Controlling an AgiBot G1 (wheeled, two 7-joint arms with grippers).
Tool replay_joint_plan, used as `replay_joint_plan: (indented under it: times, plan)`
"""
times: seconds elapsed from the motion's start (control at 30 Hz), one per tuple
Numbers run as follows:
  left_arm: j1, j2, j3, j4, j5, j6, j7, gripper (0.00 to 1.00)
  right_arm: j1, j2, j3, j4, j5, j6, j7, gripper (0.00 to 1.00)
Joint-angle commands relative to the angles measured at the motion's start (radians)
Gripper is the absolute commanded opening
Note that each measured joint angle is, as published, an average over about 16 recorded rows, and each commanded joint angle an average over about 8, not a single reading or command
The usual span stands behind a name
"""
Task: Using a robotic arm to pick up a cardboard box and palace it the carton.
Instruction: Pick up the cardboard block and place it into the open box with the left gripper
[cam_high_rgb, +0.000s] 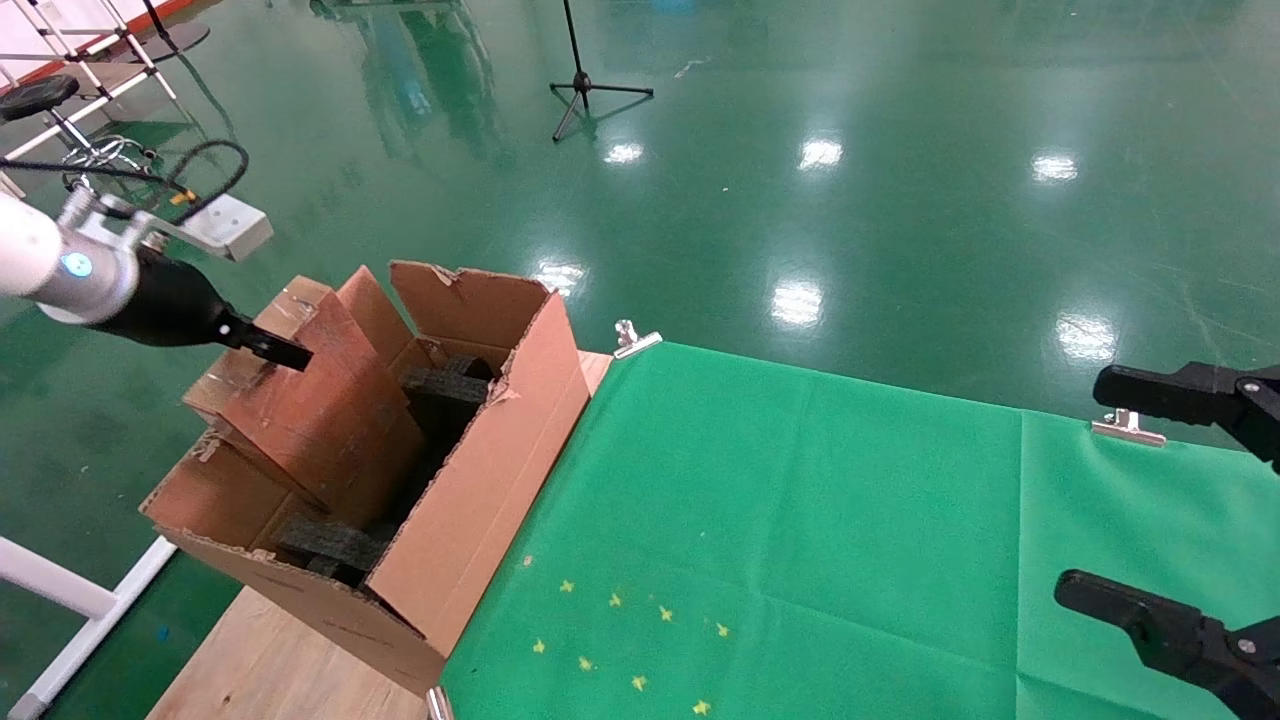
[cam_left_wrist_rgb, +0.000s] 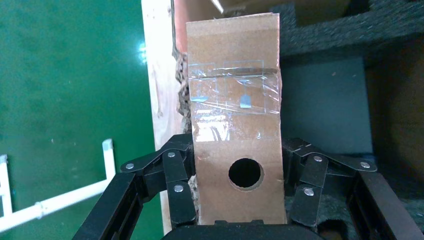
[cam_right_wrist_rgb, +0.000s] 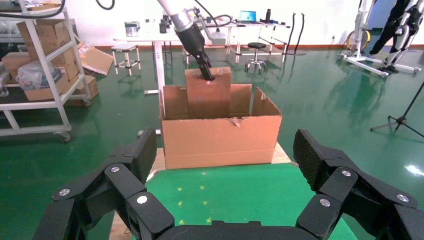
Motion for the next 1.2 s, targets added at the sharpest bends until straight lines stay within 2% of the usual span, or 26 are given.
replay_joint_plan:
  times: [0.03, 0.63, 0.8, 1.17, 1.2]
  plan:
    - [0.015, 0.020, -0.003, 0.056, -0.005, -0.033, 0.002, 0.00, 0.000, 0.000, 0.000, 0.000, 0.000, 0.000, 0.000, 1.00]
    - [0.128, 0.160, -0.007, 0.343, -0.021, -0.174, 0.085, 0.00, 0.000, 0.000, 0.000, 0.000, 0.000, 0.000, 0.000, 1.00]
    - [0.169, 0.186, -0.009, 0.384, -0.024, -0.219, 0.083, 0.00, 0.000, 0.000, 0.000, 0.000, 0.000, 0.000, 0.000, 1.00]
    - [0.301, 0.228, -0.020, 0.410, -0.039, -0.423, 0.082, 0.00, 0.000, 0.000, 0.000, 0.000, 0.000, 0.000, 0.000, 1.00]
    - [0.310, 0.231, -0.022, 0.409, -0.042, -0.430, 0.085, 0.04, 0.000, 0.000, 0.000, 0.000, 0.000, 0.000, 0.000, 1.00]
